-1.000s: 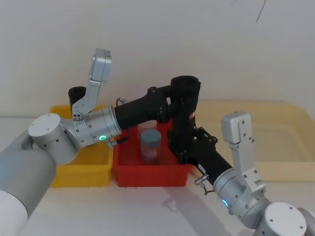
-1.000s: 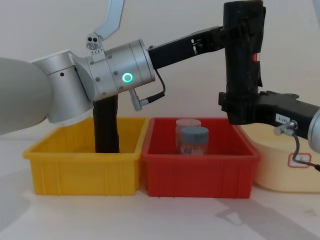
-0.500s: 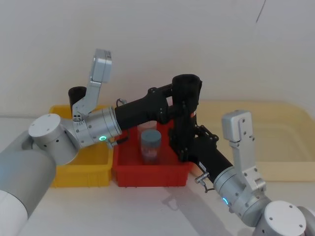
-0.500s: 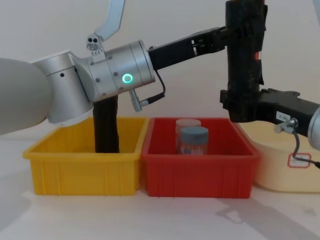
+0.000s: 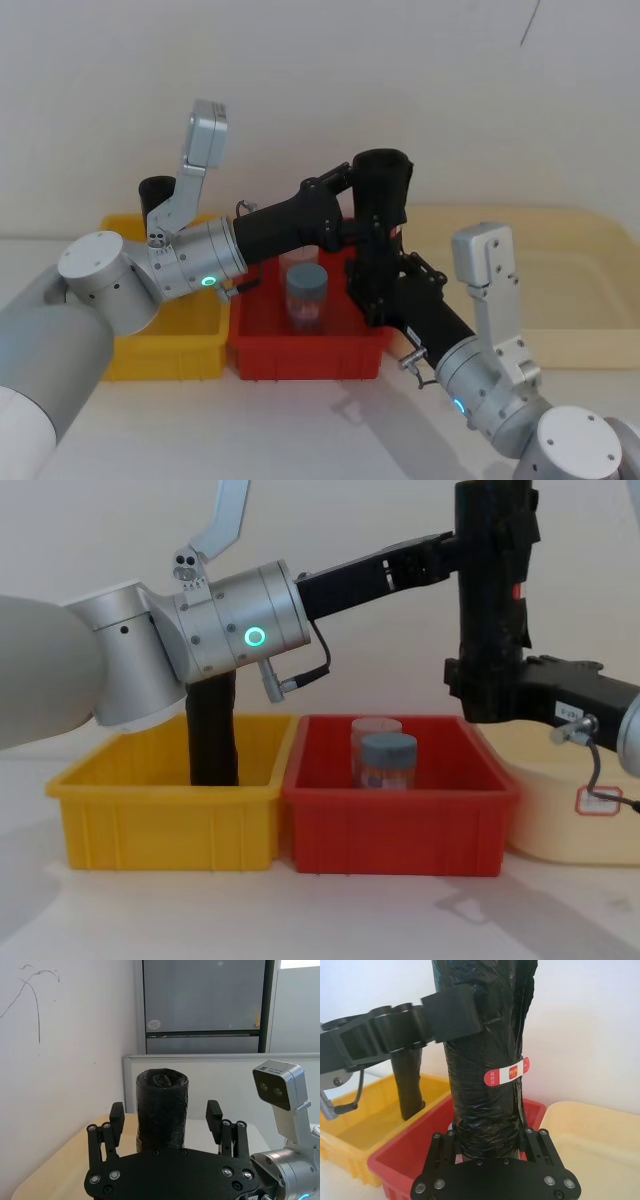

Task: Pick up the garbage bag with the one hand and transfer it to the other hand.

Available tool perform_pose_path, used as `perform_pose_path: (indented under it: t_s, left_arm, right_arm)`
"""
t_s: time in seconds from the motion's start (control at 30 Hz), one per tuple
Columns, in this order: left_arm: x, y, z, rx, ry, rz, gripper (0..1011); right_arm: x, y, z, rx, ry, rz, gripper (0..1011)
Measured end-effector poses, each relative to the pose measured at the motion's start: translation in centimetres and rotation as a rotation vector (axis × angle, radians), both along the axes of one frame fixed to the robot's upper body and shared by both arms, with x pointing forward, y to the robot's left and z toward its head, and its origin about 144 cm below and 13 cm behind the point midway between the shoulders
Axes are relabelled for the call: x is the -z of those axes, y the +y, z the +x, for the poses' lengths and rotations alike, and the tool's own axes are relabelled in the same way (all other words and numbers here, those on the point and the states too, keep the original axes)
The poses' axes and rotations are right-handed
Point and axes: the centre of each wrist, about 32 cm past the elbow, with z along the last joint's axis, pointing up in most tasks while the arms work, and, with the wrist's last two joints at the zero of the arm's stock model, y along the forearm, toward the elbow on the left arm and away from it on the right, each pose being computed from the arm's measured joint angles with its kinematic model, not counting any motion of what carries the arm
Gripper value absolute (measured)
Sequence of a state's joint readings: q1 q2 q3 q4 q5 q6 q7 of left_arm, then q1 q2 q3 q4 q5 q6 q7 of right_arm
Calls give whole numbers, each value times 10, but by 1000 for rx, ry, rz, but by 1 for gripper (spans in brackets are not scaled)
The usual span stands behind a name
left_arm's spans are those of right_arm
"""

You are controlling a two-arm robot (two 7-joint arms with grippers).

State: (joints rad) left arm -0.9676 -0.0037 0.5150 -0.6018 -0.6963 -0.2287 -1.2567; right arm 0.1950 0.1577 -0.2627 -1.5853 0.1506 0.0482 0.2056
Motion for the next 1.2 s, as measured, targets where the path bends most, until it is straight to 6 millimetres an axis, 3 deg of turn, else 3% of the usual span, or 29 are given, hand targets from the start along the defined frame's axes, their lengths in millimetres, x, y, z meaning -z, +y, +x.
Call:
perform_pose_path:
  t_s: [1.2]
  left_arm:
    - [0,0,0,0,0,0,1000]
  right_arm:
    - [2,-23,44,270,11,10,573]
